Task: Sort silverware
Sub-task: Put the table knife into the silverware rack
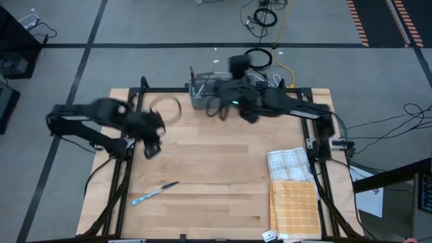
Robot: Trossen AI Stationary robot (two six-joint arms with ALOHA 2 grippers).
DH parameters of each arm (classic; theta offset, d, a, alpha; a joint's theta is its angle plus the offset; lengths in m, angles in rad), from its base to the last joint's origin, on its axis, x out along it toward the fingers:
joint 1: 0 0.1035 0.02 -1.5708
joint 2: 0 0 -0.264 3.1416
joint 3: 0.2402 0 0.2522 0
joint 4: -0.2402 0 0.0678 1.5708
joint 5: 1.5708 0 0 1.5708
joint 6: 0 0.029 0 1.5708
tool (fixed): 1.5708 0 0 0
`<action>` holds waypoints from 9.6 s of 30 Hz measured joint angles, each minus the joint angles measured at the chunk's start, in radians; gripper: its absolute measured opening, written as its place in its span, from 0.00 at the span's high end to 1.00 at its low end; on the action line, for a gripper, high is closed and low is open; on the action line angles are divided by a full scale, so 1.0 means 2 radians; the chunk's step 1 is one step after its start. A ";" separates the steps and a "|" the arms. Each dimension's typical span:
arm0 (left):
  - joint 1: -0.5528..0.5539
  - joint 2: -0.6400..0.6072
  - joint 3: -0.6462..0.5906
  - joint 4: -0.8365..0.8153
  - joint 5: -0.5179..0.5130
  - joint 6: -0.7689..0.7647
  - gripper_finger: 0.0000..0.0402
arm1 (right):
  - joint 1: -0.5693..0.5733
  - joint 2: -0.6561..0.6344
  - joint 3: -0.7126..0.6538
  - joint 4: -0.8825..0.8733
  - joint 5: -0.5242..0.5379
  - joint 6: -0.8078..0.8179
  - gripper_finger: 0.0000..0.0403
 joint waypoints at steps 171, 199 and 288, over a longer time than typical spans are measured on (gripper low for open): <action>-0.377 0.185 -0.290 0.366 -0.009 -0.285 0.72 | 0.093 -0.151 0.000 -0.311 -0.168 0.463 0.59; -0.351 0.255 -0.323 0.467 -0.058 -0.184 0.86 | 0.093 -0.151 0.000 -0.311 -0.220 0.494 0.59; 0.040 0.374 -0.196 0.630 -0.025 0.135 0.54 | 0.092 -0.151 -0.002 -0.368 -0.300 0.494 0.56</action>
